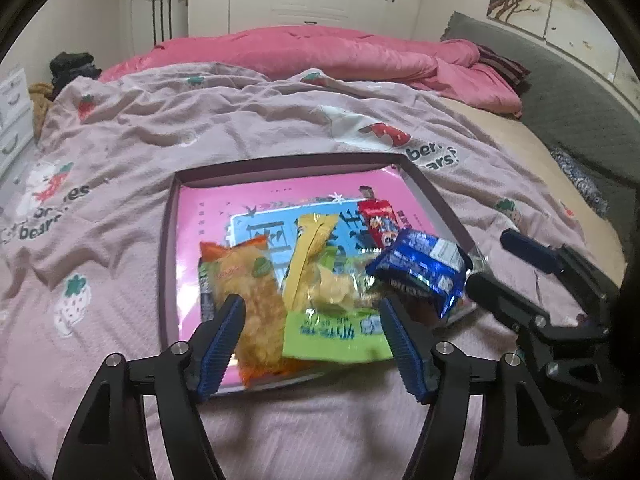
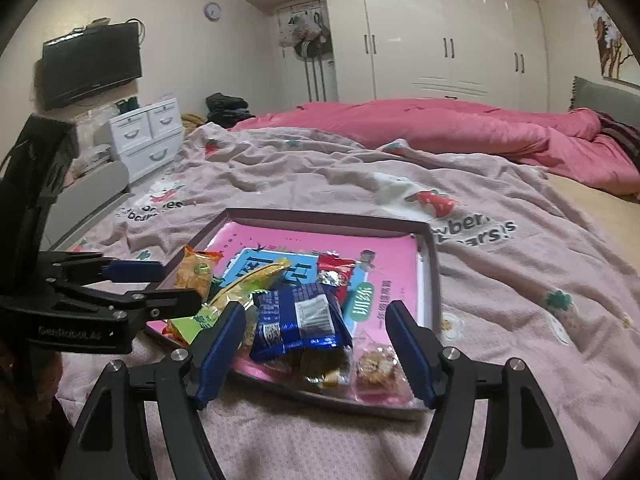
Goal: Organize snacks
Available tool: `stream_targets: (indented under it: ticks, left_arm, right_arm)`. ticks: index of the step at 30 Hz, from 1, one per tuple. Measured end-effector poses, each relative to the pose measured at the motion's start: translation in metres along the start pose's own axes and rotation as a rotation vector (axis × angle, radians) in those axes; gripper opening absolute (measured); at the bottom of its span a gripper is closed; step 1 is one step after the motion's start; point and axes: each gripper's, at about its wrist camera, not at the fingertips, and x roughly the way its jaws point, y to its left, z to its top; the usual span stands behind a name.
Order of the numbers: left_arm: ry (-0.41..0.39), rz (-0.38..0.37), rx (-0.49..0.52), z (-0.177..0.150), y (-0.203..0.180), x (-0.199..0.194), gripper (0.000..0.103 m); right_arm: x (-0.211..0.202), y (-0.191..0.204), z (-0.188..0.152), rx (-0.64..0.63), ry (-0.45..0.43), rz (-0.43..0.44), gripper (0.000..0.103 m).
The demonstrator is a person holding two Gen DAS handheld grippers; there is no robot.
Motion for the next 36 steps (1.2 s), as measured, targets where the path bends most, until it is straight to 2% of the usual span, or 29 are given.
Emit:
stream_targets:
  ticks: [9, 22, 36]
  left_arm:
    - [0.010, 0.015, -0.005, -0.020, -0.004, -0.025, 0.076]
    - [0.032, 0.032, -0.003, -0.053, -0.015, -0.050, 0.079]
    - [0.037, 0.046, -0.023, -0.066, -0.007, -0.067, 0.079]
  right_arm:
    - [-0.019, 0.015, -0.009, -0.004, 0.034, -0.046, 0.076]
    - [-0.045, 0.036, -0.032, 0.035, 0.087, -0.067, 0.083]
    - [-0.059, 0.042, -0.040, 0.042, 0.096, -0.104, 0.086]
